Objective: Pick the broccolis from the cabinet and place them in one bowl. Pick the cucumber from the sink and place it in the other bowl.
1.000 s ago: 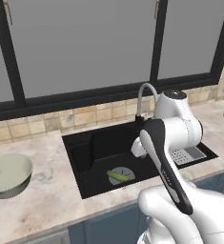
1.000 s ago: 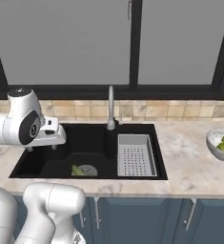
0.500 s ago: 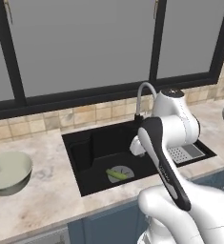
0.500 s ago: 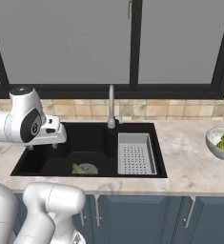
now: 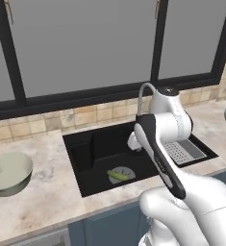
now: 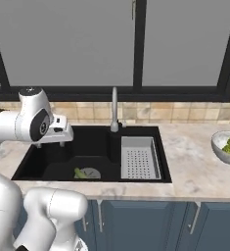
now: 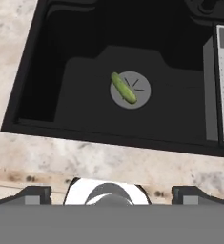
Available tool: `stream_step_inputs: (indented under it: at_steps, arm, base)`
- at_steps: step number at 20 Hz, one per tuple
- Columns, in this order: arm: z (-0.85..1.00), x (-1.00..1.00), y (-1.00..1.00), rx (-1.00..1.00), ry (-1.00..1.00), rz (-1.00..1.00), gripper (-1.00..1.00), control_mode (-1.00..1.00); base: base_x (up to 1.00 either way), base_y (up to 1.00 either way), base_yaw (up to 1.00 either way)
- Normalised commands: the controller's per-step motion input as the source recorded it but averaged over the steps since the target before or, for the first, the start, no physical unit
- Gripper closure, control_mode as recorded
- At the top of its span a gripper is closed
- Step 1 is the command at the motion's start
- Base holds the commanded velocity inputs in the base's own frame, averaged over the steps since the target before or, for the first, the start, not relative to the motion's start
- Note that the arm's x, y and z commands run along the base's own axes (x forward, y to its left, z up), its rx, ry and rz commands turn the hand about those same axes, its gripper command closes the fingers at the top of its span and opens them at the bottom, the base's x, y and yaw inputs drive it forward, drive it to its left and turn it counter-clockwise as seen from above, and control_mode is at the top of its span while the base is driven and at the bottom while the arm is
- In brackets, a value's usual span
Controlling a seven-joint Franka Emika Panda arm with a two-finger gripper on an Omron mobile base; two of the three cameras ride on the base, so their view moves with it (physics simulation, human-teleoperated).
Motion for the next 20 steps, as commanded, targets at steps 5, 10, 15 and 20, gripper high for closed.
stream_step_inputs:
  at_steps: [5, 10, 15, 20]
  arm:
    - [-0.28, 0.89, 0.07, 0.0, 0.0, -0.07, -1.0, -1.0]
    - [-0.64, 0.36, 0.25, -0.01, -0.02, -0.03, -1.0, -1.0]
    - [-0.41, 0.03, 0.16, -0.06, -0.11, -0.03, -1.0, -1.0]
    - [-0.45, 0.0, 0.0, -0.05, -0.15, -0.01, -1.0, -1.0]
  base:
    - [0.0, 0.0, 0.0]
    - [0.0, 0.0, 0.0]
    - [0.0, 0.0, 0.0]
    - [0.0, 0.0, 0.0]
